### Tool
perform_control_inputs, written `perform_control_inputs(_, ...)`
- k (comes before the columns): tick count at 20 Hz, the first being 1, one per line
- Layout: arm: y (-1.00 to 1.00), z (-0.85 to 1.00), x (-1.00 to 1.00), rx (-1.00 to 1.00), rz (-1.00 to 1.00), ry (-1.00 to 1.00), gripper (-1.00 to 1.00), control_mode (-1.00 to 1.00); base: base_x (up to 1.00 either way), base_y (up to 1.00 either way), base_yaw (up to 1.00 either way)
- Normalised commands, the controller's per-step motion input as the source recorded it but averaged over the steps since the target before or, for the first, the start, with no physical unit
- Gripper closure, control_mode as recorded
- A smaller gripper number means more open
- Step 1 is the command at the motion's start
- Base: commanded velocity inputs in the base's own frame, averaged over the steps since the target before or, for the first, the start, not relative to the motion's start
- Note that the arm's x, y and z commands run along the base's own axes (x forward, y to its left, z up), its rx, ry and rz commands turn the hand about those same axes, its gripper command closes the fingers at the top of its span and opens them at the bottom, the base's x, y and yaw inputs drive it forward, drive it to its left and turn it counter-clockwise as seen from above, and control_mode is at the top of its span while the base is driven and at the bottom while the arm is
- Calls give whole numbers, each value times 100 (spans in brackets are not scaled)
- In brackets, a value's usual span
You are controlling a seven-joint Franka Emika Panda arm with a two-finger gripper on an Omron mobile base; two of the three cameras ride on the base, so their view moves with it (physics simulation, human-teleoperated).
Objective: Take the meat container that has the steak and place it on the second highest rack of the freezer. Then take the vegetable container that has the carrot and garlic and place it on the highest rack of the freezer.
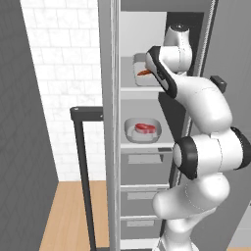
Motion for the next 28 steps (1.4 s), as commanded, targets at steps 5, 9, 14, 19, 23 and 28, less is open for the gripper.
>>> perform_control_inputs(5, -7, -15, 38, 0, 0, 0, 100, -100, 0, 0, 0)
perform_control_inputs(9, 0, -20, 37, 0, 0, 0, -100, -100, 0, 0, 0)
perform_control_inputs(14, -13, -17, 14, 0, 0, -3, -100, -100, 0, 0, 0)
perform_control_inputs(19, -2, 0, -7, 0, 0, -12, -100, -100, 0, 0, 0)
perform_control_inputs(23, 0, 8, -36, 0, 0, -17, -100, -100, 0, 0, 0)
perform_control_inputs(28, 0, 8, -66, 0, 0, -13, -100, -100, 0, 0, 0)
